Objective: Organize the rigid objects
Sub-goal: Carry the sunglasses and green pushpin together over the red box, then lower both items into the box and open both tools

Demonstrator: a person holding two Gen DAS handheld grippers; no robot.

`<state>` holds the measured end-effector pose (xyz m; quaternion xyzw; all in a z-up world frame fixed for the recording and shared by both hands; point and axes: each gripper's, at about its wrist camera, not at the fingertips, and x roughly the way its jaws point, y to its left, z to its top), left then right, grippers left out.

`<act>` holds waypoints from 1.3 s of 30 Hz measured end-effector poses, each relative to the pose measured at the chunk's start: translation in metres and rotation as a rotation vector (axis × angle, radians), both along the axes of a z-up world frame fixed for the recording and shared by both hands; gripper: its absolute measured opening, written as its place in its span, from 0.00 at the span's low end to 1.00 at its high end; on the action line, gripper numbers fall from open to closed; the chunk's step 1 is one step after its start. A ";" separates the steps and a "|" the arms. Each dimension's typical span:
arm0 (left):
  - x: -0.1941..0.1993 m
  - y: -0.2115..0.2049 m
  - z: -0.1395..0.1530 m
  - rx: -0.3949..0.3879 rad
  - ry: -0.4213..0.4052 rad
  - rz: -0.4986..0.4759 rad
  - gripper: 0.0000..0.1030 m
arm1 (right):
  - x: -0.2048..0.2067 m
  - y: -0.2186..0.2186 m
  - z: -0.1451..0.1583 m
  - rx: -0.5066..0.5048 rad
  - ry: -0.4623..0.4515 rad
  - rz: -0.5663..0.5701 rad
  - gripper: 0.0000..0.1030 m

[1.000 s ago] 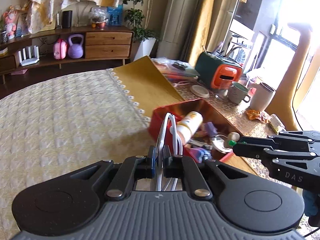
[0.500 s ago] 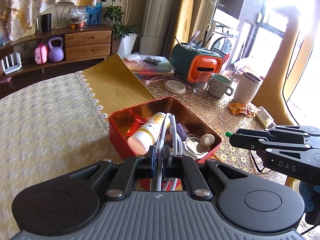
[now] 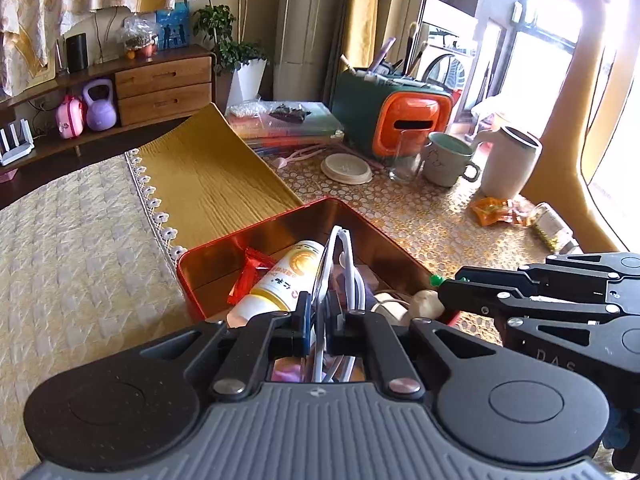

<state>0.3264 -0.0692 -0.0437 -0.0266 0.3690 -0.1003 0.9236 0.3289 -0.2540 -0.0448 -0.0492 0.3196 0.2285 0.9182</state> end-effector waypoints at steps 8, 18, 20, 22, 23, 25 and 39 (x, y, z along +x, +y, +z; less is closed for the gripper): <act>0.023 -0.005 -0.018 0.034 0.012 -0.001 0.06 | 0.015 0.015 -0.017 -0.044 0.007 0.024 0.13; 0.034 -0.009 -0.038 0.029 0.034 -0.022 0.07 | 0.026 0.019 -0.038 -0.063 0.059 0.021 0.14; 0.035 -0.008 -0.042 0.024 0.045 -0.018 0.07 | 0.025 0.021 -0.039 -0.064 0.064 0.025 0.15; 0.036 -0.008 -0.044 0.028 0.050 -0.020 0.07 | 0.024 0.023 -0.040 -0.064 0.065 0.029 0.19; 0.036 -0.008 -0.045 0.028 0.055 -0.021 0.07 | 0.024 0.023 -0.040 -0.064 0.064 0.029 0.19; 0.035 -0.007 -0.046 0.023 0.052 -0.020 0.07 | 0.022 0.025 -0.040 -0.066 0.063 0.033 0.22; 0.013 -0.009 -0.027 0.022 0.016 -0.046 0.07 | 0.012 0.017 -0.029 -0.020 0.063 0.021 0.34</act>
